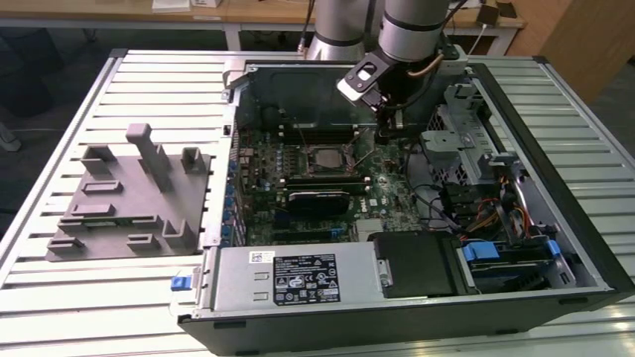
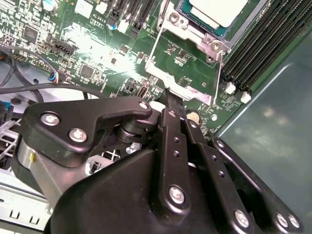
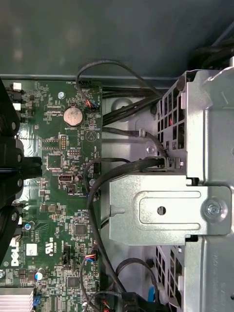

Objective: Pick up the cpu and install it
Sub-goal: 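Close the cpu cover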

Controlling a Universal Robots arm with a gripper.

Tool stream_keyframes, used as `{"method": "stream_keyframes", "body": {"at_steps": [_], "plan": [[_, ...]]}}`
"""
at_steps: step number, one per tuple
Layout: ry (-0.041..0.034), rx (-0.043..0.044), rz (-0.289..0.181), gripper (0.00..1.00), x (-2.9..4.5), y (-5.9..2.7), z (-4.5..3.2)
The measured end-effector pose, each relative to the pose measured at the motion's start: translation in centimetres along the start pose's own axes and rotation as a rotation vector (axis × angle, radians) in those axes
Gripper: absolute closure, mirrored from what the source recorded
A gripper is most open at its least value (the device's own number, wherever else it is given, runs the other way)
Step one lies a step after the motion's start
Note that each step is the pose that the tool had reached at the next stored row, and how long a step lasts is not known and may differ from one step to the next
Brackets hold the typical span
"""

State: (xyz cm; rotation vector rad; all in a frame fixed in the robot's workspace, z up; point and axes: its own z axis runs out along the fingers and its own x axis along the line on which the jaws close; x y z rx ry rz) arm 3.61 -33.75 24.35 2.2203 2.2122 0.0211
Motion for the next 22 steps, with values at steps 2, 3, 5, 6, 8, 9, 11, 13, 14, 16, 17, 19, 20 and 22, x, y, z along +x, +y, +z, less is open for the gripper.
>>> {"method": "stream_keyframes", "body": {"at_steps": [2,3,5,6,8,9,11,13,14,16,17,19,20,22], "plan": [[0.0000,0.0000,0.000,0.89,0.00,0.00,0.00],[0.0001,0.0000,0.000,0.89,0.00,0.00,0.01],[0.0003,0.0000,0.000,0.89,0.00,-0.06,0.02],[0.0003,-0.0001,0.000,0.89,0.00,-0.15,0.02],[0.0002,0.0000,0.000,0.89,0.00,-0.43,0.01],[0.0002,0.0000,0.000,0.89,0.00,-0.60,0.00],[0.0002,0.0000,0.000,0.89,0.00,-0.94,0.00],[0.0002,0.0000,0.000,0.89,0.00,-1.37,-0.01],[0.0002,-0.0001,0.000,0.89,0.00,-1.60,-0.01],[0.0002,0.0000,0.000,0.89,0.00,-2.11,-0.02],[0.0003,-0.0001,0.000,0.89,0.00,-2.36,-0.02],[0.0002,-0.0001,0.000,0.89,0.00,-2.83,-0.03],[0.0003,0.0000,0.000,0.89,0.00,-3.09,-0.03],[0.0002,-0.0001,0.000,0.89,0.00,-3.61,-0.02]]}}
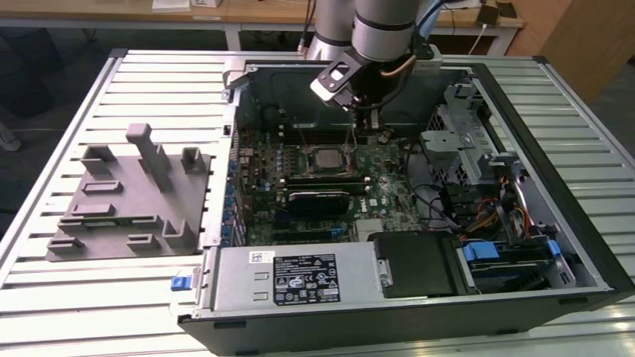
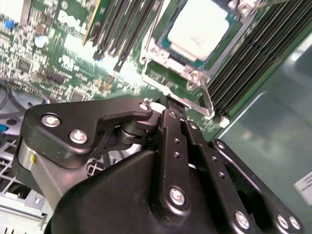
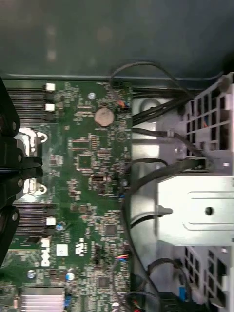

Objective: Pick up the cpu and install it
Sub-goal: 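Close the cpu cover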

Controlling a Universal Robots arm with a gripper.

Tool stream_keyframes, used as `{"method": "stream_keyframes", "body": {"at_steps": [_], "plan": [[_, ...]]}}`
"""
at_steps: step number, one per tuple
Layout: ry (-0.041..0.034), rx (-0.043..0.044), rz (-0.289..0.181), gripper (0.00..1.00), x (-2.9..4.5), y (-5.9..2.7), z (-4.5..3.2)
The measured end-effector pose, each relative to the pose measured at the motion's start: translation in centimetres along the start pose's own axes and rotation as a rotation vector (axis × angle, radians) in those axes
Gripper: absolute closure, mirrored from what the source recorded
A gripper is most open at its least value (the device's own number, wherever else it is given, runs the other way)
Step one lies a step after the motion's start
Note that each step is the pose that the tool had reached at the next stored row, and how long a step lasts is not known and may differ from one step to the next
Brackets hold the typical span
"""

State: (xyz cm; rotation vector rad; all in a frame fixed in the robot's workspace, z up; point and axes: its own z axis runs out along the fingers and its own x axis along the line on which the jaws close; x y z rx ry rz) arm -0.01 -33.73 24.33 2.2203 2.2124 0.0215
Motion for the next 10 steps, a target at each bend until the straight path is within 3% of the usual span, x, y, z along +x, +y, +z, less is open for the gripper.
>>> {"method": "stream_keyframes", "body": {"at_steps": [4,10], "plan": [[0.0000,0.0000,0.000,0.89,0.00,-0.76,0.03],[0.0000,0.0000,0.000,0.89,0.00,-0.82,0.05]]}}
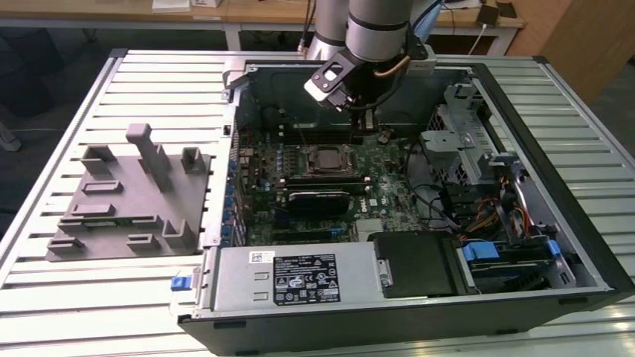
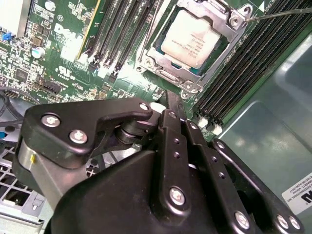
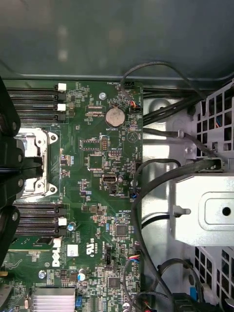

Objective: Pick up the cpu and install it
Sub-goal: 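Close the cpu cover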

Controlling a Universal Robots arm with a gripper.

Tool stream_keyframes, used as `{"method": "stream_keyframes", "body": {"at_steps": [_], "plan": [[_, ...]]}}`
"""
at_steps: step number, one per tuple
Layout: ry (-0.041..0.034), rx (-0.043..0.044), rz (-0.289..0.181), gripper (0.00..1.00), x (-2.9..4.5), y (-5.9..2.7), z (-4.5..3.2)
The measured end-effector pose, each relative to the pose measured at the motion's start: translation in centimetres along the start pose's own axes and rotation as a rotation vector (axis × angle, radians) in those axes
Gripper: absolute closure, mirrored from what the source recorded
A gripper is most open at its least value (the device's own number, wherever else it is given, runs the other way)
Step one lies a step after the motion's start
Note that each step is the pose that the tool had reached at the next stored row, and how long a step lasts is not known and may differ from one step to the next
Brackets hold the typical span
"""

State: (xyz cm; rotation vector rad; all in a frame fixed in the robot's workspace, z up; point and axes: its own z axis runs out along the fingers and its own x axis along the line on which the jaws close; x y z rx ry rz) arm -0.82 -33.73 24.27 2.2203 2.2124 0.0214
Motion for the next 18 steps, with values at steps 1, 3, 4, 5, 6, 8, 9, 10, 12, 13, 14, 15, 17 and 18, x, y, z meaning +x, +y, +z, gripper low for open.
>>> {"method": "stream_keyframes", "body": {"at_steps": [1,3,4,5,6,8,9,10,12,13,14,15,17,18], "plan": [[0.0000,0.0000,0.000,0.89,0.00,0.00,0.00],[0.0000,0.0000,0.000,0.89,0.00,0.00,0.00],[0.0000,0.0000,0.000,0.89,0.00,-0.01,0.00],[0.0000,0.0000,0.000,0.89,0.00,-0.07,0.00],[0.0001,-0.0001,0.000,0.89,0.00,-0.20,0.02],[0.0001,-0.0001,0.000,0.89,0.00,-0.56,0.06],[0.0000,0.0000,0.000,0.89,0.00,-0.75,0.08],[0.0001,-0.0001,0.000,0.89,0.00,-0.93,0.12],[0.0000,0.0000,0.000,0.89,-0.02,-1.20,0.22],[0.0000,0.0001,0.000,0.89,-0.02,-1.32,0.29],[0.0000,0.0004,0.000,0.89,-0.03,-1.42,0.36],[-0.0001,0.0008,0.000,0.89,-0.04,-1.50,0.44],[0.0000,0.0019,0.000,0.89,-0.08,-1.69,0.62],[0.0000,0.0025,0.000,0.89,-0.10,-1.81,0.70]]}}
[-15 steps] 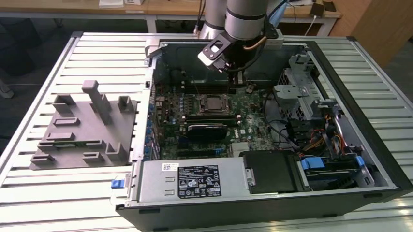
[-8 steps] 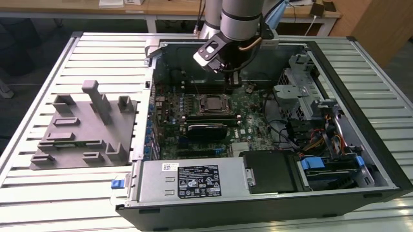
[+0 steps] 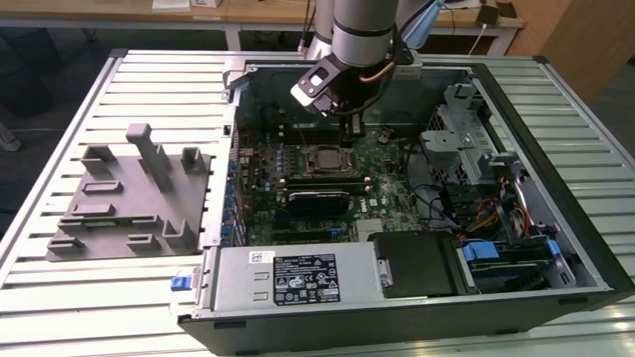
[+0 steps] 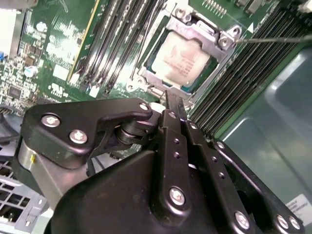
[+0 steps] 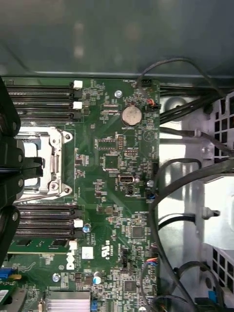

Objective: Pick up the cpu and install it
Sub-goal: 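Close the cpu cover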

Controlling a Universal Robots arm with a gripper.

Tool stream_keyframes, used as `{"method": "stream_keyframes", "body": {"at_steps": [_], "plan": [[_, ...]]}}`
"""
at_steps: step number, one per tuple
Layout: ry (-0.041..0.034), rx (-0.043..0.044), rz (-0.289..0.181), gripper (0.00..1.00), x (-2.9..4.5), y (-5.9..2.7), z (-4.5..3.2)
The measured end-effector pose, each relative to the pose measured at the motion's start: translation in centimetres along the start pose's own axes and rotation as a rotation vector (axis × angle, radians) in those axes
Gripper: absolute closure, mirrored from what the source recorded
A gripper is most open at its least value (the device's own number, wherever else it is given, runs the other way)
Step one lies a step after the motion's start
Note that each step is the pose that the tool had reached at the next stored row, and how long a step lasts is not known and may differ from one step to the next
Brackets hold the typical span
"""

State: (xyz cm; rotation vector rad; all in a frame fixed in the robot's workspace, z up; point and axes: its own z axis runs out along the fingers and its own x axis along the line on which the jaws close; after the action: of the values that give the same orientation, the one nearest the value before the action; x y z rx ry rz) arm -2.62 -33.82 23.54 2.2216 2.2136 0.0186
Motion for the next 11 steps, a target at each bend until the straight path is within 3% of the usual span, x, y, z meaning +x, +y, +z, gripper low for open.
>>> {"method": "stream_keyframes", "body": {"at_steps": [11], "plan": [[0.0000,0.0040,0.000,0.89,-0.11,-1.93,0.82]]}}
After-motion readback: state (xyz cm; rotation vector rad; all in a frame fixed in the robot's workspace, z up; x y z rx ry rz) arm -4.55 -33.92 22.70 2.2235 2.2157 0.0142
